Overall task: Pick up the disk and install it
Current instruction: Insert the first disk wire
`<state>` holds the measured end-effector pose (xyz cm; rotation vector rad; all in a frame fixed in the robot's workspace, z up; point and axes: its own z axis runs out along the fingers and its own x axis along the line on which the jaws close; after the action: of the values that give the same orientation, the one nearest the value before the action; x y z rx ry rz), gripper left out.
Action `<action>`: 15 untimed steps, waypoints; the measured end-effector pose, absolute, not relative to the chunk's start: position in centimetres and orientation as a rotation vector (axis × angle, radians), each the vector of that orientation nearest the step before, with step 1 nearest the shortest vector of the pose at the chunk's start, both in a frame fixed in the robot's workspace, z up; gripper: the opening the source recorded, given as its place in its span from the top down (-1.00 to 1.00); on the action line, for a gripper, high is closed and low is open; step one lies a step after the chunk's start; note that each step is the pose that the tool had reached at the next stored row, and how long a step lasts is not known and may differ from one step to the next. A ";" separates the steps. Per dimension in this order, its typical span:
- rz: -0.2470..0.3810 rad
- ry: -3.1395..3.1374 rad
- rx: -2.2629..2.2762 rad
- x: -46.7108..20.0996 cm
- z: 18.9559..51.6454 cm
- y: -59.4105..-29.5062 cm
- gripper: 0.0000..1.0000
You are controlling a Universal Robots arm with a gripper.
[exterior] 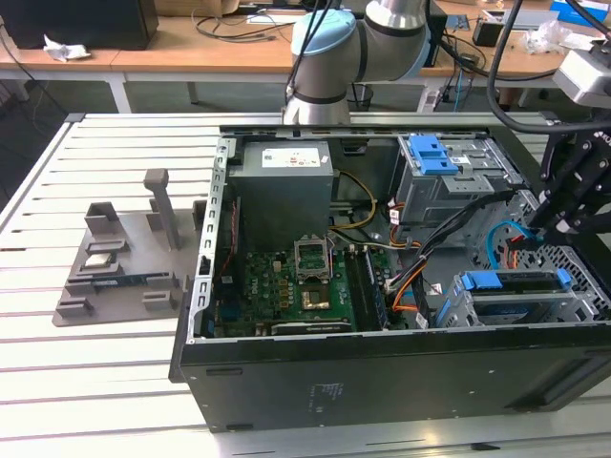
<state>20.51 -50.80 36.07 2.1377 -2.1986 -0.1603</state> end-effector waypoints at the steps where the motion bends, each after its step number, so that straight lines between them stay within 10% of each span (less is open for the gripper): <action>1: -0.160 -2.199 2.138 20.5 36.1 -50.8 0.57; 15: -0.154 -2.196 2.134 20.3 35.2 -53.4 0.67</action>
<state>20.31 -53.43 35.20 2.1344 -2.1962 -0.1536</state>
